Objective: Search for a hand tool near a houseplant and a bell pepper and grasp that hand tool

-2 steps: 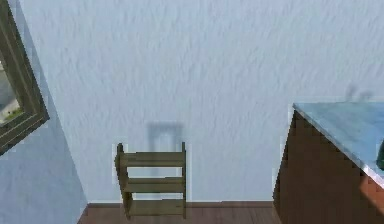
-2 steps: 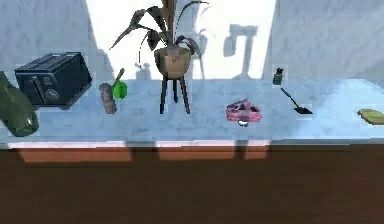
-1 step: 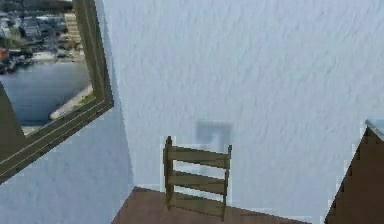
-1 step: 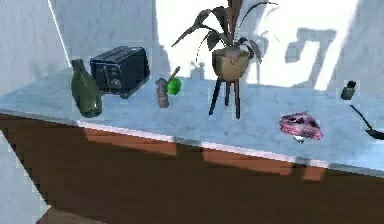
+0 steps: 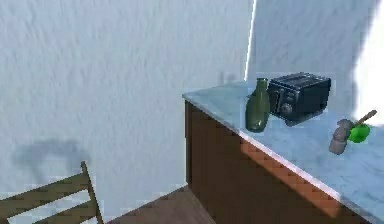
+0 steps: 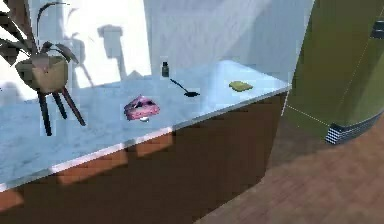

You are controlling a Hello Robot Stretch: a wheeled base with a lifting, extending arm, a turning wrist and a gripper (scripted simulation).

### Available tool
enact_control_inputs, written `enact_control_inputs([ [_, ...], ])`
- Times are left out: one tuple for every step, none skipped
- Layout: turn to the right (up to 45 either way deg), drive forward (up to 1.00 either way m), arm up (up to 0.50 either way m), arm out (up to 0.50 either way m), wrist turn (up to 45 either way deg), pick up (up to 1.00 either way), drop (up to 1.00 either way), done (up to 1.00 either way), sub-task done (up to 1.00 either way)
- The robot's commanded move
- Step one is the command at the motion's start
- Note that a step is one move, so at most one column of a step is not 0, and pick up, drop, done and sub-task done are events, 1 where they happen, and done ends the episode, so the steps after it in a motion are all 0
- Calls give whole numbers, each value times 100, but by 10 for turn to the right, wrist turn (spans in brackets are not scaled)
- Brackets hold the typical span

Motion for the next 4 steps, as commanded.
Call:
enact_control_inputs([
  [450,0,0,0,0,0,0,0,0],
  [180,0,0,0,0,0,0,0,0],
  [0,40,0,0,0,0,0,0,0],
  [-450,0,0,0,0,0,0,0,0],
])
